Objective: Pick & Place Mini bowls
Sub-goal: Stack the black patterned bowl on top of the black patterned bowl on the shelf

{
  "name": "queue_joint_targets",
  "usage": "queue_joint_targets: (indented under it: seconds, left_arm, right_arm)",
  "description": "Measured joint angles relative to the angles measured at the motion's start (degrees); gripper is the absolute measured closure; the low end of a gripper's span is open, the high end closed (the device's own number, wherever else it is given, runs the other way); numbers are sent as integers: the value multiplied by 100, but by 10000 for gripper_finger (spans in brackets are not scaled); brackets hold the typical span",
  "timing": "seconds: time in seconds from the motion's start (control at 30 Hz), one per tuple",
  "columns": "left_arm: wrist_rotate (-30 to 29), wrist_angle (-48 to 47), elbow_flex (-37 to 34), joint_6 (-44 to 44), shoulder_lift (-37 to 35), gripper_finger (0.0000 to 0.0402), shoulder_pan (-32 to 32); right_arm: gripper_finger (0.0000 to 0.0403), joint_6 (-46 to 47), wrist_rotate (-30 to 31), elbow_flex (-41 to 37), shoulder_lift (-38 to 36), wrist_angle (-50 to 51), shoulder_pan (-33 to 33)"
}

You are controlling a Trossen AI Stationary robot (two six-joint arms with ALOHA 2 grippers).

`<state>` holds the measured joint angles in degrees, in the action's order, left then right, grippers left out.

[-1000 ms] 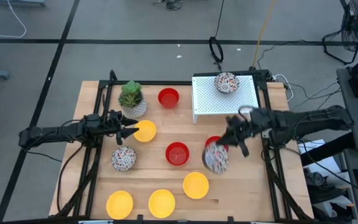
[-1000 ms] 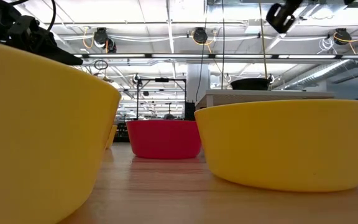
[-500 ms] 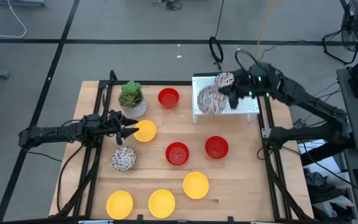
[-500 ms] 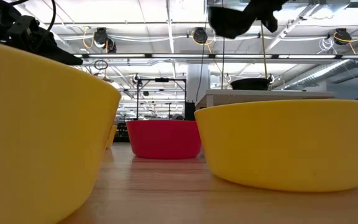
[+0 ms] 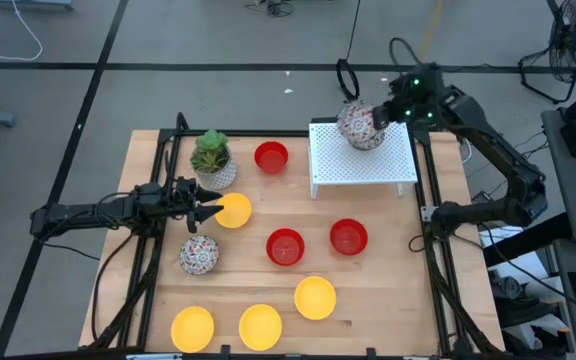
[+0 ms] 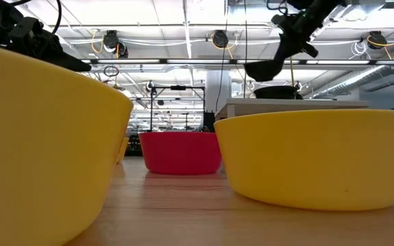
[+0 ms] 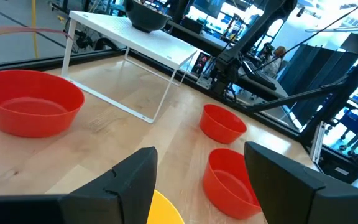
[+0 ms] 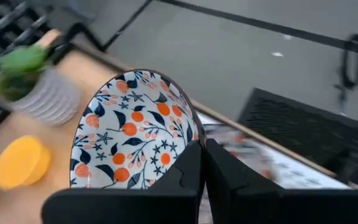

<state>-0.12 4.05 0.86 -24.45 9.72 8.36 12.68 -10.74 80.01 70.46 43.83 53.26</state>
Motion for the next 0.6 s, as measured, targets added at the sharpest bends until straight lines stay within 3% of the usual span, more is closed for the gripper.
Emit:
queue_joint_targets:
  seconds: [0.23,0.6]
  left_arm:
    - [0,1,0,0,0,158,1]
    - [-2,0,0,0,-1,158,2]
  right_arm:
    - [403,-36,-293,2,16,245,679]
    - [403,-156,-291,-283,85,142,780]
